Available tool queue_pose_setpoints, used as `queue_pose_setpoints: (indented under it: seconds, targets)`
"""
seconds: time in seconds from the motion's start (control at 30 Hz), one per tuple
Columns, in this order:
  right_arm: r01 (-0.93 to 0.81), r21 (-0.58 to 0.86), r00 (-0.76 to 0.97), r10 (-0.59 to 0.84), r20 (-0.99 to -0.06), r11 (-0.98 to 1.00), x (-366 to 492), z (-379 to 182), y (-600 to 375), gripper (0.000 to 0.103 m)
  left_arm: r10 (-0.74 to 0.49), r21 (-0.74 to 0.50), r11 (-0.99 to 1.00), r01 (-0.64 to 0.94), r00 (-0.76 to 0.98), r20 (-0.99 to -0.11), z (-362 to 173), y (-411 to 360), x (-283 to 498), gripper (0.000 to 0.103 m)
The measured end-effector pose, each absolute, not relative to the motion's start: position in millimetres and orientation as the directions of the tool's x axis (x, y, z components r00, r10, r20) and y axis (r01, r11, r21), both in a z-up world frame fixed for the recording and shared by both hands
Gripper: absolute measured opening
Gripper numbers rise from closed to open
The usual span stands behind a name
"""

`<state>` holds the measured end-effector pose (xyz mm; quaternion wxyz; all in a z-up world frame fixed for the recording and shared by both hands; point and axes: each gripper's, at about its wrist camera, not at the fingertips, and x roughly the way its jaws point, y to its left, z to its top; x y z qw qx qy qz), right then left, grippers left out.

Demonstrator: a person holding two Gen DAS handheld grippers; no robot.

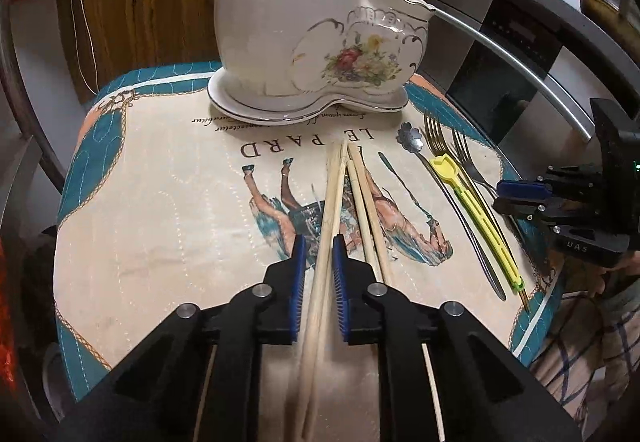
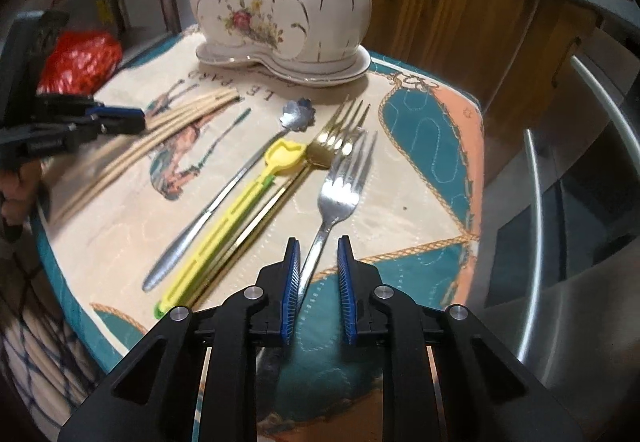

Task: Organize utensils
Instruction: 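Grasp a chopstick with the left tool while the right tool grasps a silver fork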

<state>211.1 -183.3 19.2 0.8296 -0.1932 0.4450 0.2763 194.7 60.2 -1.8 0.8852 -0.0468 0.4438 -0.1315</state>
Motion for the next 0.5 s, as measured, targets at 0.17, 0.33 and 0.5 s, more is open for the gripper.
queue_pose_setpoints:
  seconds: [0.17, 0.33, 0.5]
  targets:
    - [-0.645, -0.108, 0.422, 0.235, -0.875, 0.757, 217, 21, -185, 0.020, -0.304, -0.234, 0.952, 0.196, 0.539, -0.786, -1, 62, 200, 0.011]
    - [-0.669, -0.132, 0.391, 0.196, -0.899, 0.732, 221, 23, -179, 0.020, -0.278, -0.198, 0.957, 0.213, 0.475, -0.835, 3, 56, 211, 0.008]
    - [-0.697, -0.180, 0.379, 0.145, -0.914, 0.694, 219, 24, -168, 0.013, -0.219, -0.138, 0.971, 0.197, 0.493, -0.842, 13, 53, 210, 0.004]
